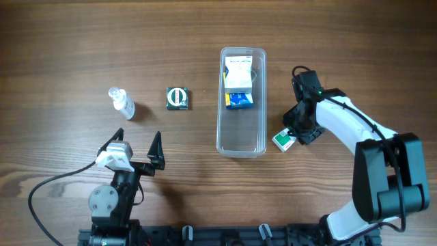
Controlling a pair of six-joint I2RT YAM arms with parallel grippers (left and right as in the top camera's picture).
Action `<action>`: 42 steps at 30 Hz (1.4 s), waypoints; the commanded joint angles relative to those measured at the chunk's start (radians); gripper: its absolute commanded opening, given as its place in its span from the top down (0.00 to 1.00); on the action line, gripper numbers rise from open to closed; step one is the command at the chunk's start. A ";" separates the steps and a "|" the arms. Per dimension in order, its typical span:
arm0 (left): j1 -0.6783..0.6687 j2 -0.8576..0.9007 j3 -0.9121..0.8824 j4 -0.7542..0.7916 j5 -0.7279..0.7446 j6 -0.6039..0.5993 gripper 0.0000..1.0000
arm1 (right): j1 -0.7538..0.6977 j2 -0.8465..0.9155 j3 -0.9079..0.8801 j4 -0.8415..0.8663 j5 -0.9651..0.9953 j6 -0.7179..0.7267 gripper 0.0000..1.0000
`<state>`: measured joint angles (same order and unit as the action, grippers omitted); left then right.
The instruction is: Pack container
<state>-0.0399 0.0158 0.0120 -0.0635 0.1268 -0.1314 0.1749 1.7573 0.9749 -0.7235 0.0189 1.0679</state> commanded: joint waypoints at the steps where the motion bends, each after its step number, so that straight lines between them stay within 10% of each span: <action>1: 0.003 -0.002 -0.006 -0.003 -0.009 0.023 0.00 | 0.001 -0.092 0.055 -0.049 -0.017 -0.052 0.57; 12: 0.003 -0.002 -0.006 -0.003 -0.009 0.023 0.00 | 0.088 -0.460 0.216 -0.209 -0.091 -0.283 0.55; 19: 0.003 -0.002 -0.006 -0.003 -0.009 0.023 0.00 | 0.270 -0.381 0.216 -0.061 -0.052 -0.517 0.56; 42: 0.003 -0.002 -0.006 -0.003 -0.009 0.023 0.00 | 0.372 -0.091 0.215 -0.069 -0.012 -0.463 0.51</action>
<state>-0.0399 0.0158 0.0120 -0.0635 0.1268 -0.1314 0.5438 1.6550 1.1755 -0.7761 -0.0174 0.5938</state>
